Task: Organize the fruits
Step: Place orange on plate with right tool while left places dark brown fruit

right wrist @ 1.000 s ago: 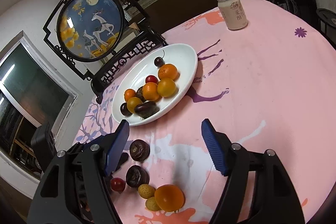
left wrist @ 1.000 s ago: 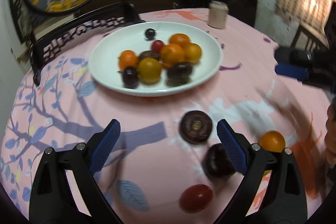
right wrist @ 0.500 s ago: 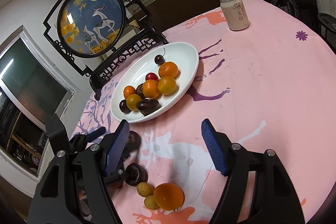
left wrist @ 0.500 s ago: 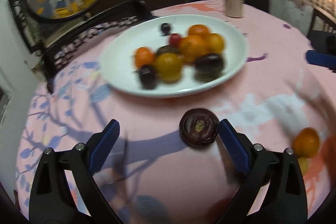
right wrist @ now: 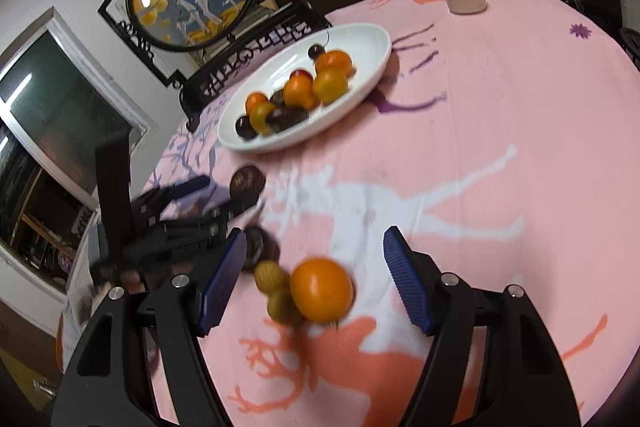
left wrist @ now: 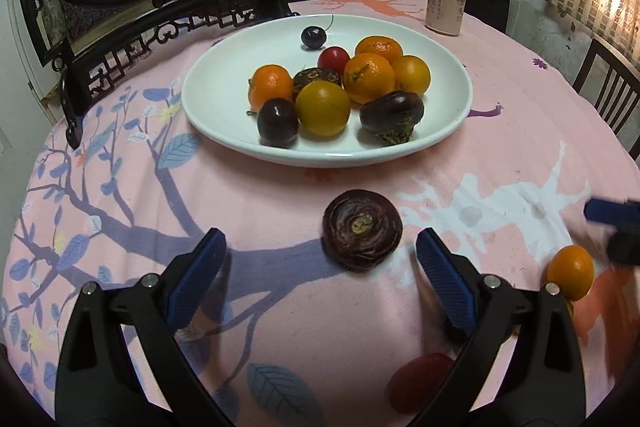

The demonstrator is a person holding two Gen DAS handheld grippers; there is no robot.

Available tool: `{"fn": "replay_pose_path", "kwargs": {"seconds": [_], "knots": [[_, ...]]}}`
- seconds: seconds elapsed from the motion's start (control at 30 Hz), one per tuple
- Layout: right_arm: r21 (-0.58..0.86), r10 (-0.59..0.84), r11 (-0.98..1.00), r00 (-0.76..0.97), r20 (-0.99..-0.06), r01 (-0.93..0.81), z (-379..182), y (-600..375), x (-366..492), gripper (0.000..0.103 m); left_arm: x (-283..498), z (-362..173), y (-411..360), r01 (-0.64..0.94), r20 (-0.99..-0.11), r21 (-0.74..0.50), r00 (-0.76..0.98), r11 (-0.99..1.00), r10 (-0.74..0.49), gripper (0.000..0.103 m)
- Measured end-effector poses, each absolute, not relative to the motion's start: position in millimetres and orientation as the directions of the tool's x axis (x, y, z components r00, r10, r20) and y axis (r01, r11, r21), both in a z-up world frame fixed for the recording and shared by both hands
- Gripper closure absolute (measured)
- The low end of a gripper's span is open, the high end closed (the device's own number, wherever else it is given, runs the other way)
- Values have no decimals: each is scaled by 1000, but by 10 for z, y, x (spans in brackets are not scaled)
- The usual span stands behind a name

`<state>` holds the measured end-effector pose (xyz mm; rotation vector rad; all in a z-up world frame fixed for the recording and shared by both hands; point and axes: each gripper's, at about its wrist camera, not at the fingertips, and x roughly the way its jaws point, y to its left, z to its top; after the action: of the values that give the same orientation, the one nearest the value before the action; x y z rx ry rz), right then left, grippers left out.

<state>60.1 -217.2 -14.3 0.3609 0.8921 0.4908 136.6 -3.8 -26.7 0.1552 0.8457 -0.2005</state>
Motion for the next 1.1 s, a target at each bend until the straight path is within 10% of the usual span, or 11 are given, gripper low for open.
{"fn": "replay_pose_path", "kwargs": {"seconds": [0.4, 0.53, 0.67, 1.1], "knots": [[458, 542, 839, 507, -670, -293, -241, -2062, 468, 46, 1377, -245, -106, 259, -744, 49, 654, 965, -137, 7], [463, 541, 840, 492, -683, -282, -285, -2057, 493, 52, 1403, -293, -127, 278, -767, 43, 625, 960, -146, 49], [445, 536, 844, 479, -695, -300, -322, -1987, 485, 55, 1384, -289, -153, 305, -766, 30, 619, 952, -175, 61], [503, 571, 818, 496, -654, -280, -287, -2118, 511, 67, 1331, -260, -106, 302, -760, 9, 622, 953, -189, 63]]}}
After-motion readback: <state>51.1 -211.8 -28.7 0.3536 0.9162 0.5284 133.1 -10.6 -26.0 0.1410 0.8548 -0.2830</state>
